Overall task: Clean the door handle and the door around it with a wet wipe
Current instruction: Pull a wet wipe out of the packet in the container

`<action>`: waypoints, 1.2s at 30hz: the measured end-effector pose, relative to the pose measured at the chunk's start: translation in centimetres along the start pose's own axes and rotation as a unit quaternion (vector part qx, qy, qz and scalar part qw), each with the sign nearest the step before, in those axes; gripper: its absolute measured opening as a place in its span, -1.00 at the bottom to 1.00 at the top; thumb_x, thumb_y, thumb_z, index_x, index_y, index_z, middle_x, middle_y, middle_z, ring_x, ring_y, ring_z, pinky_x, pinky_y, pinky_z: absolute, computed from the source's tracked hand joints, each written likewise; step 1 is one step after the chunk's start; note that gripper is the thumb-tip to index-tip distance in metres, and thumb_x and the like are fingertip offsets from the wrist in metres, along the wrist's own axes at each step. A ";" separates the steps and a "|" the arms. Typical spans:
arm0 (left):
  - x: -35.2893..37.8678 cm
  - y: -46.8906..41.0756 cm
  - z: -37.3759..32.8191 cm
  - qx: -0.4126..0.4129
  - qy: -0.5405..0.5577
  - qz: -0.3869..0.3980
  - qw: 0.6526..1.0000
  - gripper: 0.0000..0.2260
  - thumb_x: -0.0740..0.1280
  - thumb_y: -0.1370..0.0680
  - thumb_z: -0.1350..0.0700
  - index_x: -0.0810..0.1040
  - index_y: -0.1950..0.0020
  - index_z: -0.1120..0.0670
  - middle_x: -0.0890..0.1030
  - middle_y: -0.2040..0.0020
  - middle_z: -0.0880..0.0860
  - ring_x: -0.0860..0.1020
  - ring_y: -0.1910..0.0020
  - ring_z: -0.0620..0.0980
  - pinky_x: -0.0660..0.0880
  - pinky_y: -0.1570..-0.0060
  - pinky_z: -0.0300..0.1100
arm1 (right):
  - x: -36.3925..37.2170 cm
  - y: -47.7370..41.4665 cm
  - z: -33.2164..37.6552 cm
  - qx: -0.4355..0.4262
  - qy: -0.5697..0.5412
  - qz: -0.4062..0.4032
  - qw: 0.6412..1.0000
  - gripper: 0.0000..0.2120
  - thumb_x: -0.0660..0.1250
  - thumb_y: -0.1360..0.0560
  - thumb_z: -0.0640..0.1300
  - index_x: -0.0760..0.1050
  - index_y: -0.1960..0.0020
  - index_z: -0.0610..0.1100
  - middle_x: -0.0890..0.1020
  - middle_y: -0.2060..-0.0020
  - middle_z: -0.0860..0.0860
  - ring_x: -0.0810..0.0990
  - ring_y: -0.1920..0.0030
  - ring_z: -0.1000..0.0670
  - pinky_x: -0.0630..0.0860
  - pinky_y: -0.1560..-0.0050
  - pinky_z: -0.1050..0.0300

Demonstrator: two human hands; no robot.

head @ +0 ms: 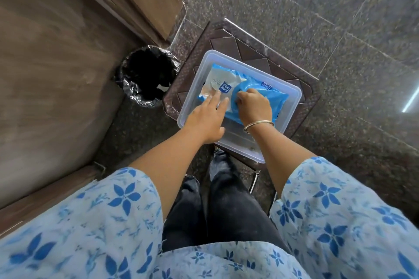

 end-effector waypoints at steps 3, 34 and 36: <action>0.7 -0.3 0.3 0.000 -0.009 -0.001 1.000 -0.28 0.33 -0.48 0.00 -0.01 -0.50 0.09 -0.06 -0.54 0.18 0.00 -0.50 0.16 0.20 -0.38 0.08 | 0.4 -0.3 0.0 -0.017 0.019 -0.009 1.000 -0.86 0.24 -0.49 -0.21 0.56 0.09 -0.22 0.57 0.16 -0.18 0.57 0.21 -0.24 0.45 0.23 0.02; -0.3 0.2 0.3 -0.015 0.020 0.021 0.999 -0.27 0.31 -0.51 0.00 -0.11 -0.51 -0.06 -0.11 -0.54 0.17 -0.07 -0.50 0.18 0.15 -0.41 0.11 | -1.3 2.0 -2.7 0.218 -0.571 0.015 0.791 -0.80 0.18 -0.56 -0.28 0.50 0.12 -0.06 0.54 0.32 0.00 0.51 0.43 0.16 0.50 0.42 0.26; -0.4 0.3 0.3 -0.019 0.016 0.029 0.999 -0.27 0.30 -0.51 0.00 -0.10 -0.51 -0.06 -0.11 -0.54 0.18 -0.08 -0.50 0.18 0.14 -0.42 0.11 | -1.5 2.1 -2.5 0.241 -0.622 0.035 0.744 -0.82 0.23 -0.52 -0.26 0.57 0.17 -0.09 0.58 0.28 -0.02 0.55 0.32 0.05 0.53 0.40 0.21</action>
Point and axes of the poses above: each hand's wrist, its own y-axis away from the middle knuckle, its own x-axis out of the palm, z = x × y, the point moved 5 cm from there along -y, towards the middle knuckle
